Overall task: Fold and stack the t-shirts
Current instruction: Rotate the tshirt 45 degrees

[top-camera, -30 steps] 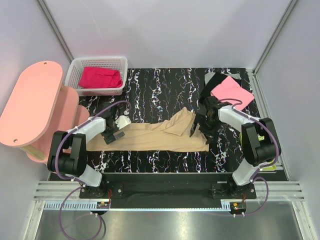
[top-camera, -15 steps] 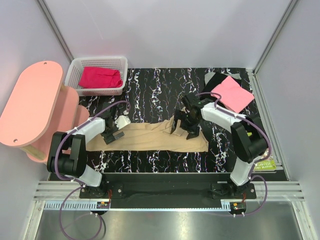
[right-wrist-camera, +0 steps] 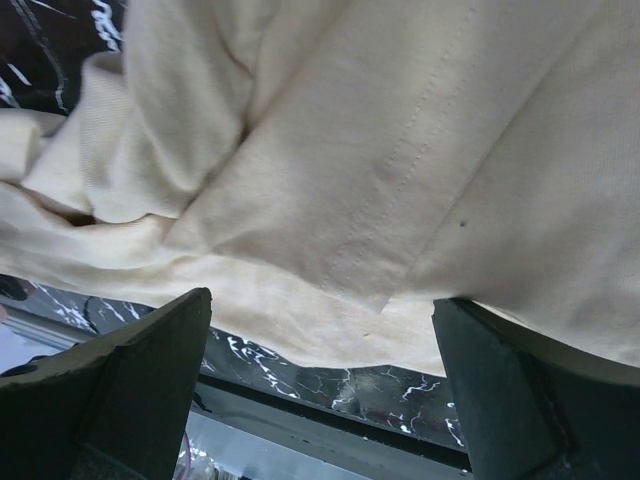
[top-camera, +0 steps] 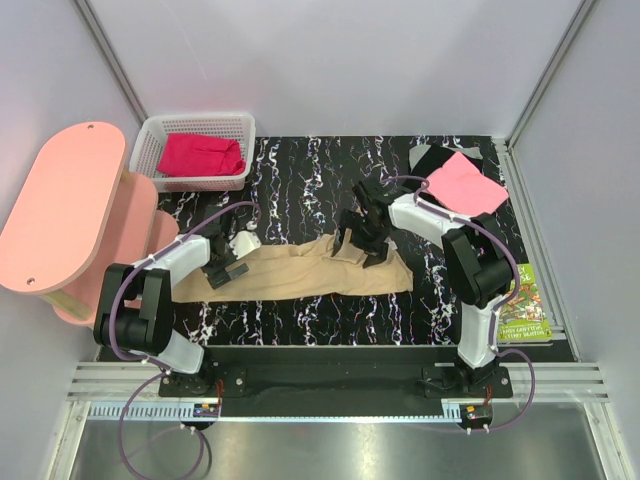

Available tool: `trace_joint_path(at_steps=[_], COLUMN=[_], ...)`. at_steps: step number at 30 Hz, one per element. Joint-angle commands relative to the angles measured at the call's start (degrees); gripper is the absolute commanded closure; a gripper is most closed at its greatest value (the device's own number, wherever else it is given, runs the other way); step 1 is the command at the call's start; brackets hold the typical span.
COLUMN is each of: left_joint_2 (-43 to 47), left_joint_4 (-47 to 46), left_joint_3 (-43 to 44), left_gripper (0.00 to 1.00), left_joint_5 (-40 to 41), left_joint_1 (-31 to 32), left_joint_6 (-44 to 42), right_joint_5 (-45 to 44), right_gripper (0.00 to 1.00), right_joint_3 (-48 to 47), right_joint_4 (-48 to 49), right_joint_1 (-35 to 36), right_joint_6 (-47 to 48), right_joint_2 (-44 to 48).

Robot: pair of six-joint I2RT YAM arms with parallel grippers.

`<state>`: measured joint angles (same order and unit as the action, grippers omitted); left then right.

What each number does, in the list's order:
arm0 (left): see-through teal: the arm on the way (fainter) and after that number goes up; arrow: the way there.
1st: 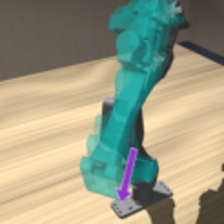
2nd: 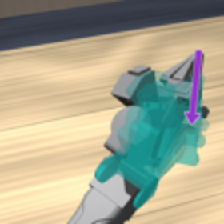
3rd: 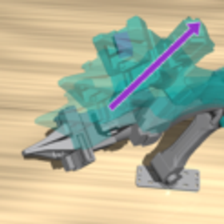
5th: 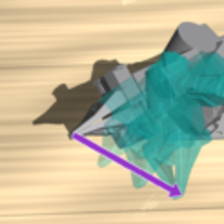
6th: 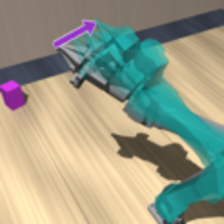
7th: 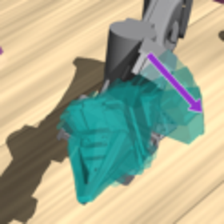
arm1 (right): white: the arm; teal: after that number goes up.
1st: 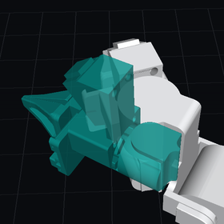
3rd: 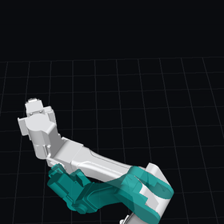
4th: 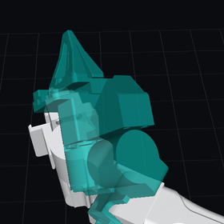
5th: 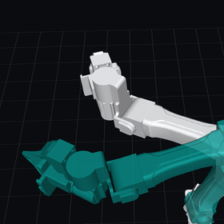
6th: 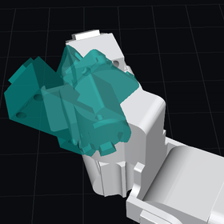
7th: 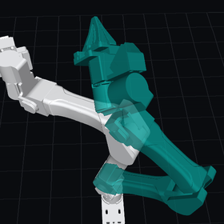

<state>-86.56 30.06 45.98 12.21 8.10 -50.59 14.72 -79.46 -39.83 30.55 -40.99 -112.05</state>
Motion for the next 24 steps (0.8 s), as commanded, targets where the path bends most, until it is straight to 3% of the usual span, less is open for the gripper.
trace_joint_path(at_steps=[1,7,12,19,24], left_joint_2=[0.0,1.1,5.3,13.1,13.4], left_joint_4=[2.5,2.4,3.3,15.8,18.8], left_joint_3=[-1.8,-3.7,-4.6,9.4,10.6], left_gripper=[0.01,0.01,0.01,0.01,0.01], left_joint_5=[-1.7,-0.4,0.0,-7.0,-9.1], left_joint_1=[-0.7,-0.8,-0.9,-0.6,3.0], left_joint_6=[0.5,0.1,-1.0,1.9,3.6], right_joint_5=[-0.4,-5.2,-7.9,-9.4,-9.5], right_gripper=[0.0,0.0,0.0,0.0,0.0], right_joint_3=[-3.2,-2.3,5.5,8.9,8.9], right_joint_4=[-0.4,-6.4,-5.7,-4.9,-4.2], right_joint_1=[0.0,-0.7,-0.7,-1.8,-2.0], right_joint_6=[0.1,3.4,3.2,3.7,4.0], right_joint_2=[2.5,1.1,4.9,6.8,5.5])
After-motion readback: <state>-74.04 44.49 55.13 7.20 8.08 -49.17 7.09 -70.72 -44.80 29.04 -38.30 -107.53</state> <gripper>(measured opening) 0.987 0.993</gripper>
